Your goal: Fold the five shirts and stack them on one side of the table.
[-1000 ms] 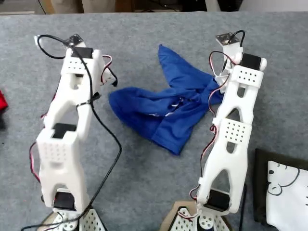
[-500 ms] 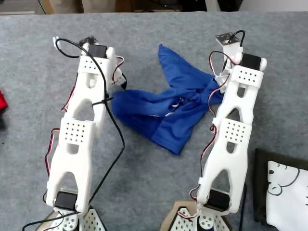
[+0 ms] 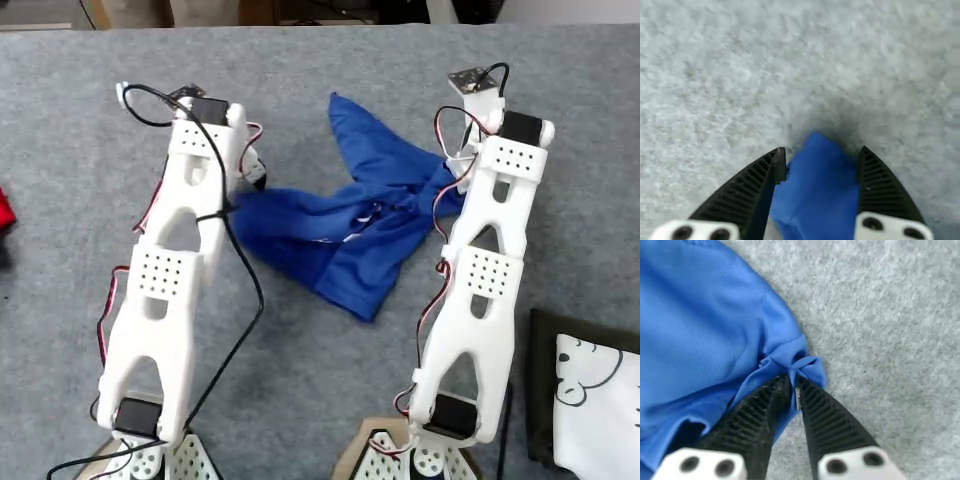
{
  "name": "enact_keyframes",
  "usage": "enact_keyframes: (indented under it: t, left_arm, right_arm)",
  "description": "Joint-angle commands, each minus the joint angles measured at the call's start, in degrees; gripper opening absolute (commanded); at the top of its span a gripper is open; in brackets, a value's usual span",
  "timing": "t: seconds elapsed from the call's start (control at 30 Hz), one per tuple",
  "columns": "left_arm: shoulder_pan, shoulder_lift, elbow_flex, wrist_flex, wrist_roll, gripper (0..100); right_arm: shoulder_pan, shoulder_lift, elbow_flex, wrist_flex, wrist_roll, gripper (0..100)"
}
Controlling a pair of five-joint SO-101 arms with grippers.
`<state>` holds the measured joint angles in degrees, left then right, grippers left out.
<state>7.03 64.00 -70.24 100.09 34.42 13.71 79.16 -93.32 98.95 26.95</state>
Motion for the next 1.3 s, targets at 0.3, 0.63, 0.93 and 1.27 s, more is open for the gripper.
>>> enact_keyframes:
  t: [0.3,0.63,0.93,1.27]
  left_arm:
    - [-0.7,5.4,-4.1,-2.2,2.7,15]
    - [-3.0,5.2,-4.4,-3.5,4.7,2]
    - [-4.4,4.9,-18.0,0.2,1.9,2]
    - [-5.9,-2.1,-25.6,0.7,-5.3,2]
  right_arm:
    - [-0.6,-0.1,-2.2,-0.9,-0.4,0.5]
    - [-0.7,1.0,-2.2,-1.3,-0.4,0.5]
    - [-0.8,0.0,-2.3,-1.3,-0.2,0.5]
    - [-2.2,-14.5,-2.2,-0.2,-0.6,19.3]
